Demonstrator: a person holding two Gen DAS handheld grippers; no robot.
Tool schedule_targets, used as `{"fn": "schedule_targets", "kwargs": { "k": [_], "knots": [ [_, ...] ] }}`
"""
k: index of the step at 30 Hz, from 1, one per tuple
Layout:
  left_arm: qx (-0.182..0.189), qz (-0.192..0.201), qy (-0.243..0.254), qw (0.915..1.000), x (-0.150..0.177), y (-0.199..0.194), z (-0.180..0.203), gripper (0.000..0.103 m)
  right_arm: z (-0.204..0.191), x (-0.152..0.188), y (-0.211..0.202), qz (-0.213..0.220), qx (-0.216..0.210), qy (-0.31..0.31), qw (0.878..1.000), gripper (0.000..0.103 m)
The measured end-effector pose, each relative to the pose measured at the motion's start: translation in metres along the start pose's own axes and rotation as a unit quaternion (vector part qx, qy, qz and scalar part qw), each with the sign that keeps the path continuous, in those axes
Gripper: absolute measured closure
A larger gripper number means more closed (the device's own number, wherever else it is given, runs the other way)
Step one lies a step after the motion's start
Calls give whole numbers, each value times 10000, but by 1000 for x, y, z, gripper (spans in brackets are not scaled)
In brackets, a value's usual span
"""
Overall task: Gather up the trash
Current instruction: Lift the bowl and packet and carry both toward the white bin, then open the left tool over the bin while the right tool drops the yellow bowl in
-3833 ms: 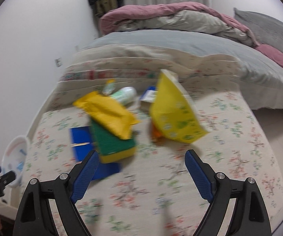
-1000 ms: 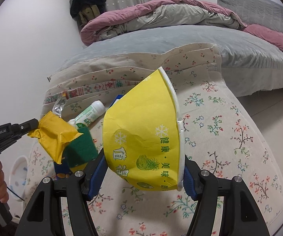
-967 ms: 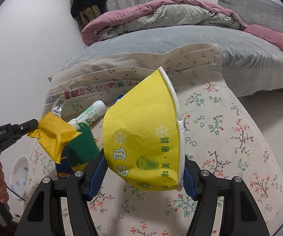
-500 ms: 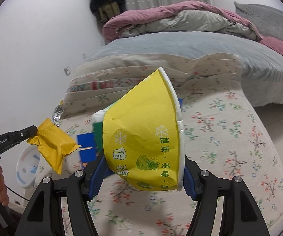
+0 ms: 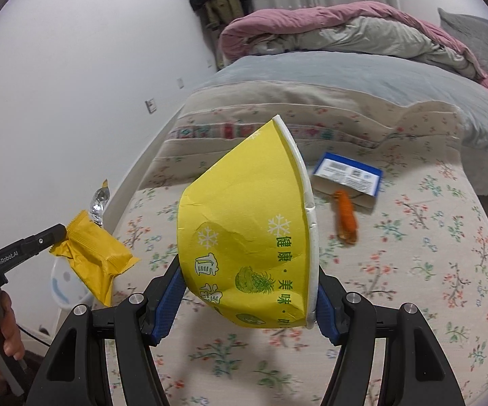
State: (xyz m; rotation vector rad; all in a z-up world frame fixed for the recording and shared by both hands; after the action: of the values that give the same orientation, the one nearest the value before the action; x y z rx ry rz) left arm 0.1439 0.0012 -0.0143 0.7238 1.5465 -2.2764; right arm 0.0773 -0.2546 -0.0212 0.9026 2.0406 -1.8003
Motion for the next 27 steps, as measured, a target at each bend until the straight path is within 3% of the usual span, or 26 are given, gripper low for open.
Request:
{"fn": "schedule_targets", "kwargs": {
  "k": [14,27],
  "knots": [
    [-642,260,-507,9963,9,-28,-80,102,-70,-3,26,-224,-374,-536,9976,35],
    [-1498,285,-812,9850,18,-31,-145,102,-133,2,58,-571,-716,-1026,9905,35]
  ]
}}
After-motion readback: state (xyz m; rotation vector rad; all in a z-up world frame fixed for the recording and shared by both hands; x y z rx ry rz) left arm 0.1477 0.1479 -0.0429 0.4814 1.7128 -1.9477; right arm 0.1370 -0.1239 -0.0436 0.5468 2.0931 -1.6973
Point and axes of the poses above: each gripper's, at about its wrist camera, not at the fingertips, and y roughly the way its jaws point, z to its right, x to its underside, the point moved 4 cm from there along y, roughly the way its jaws point, and after that the axes turned 8 degrees about -z, right-handed, at the moved point
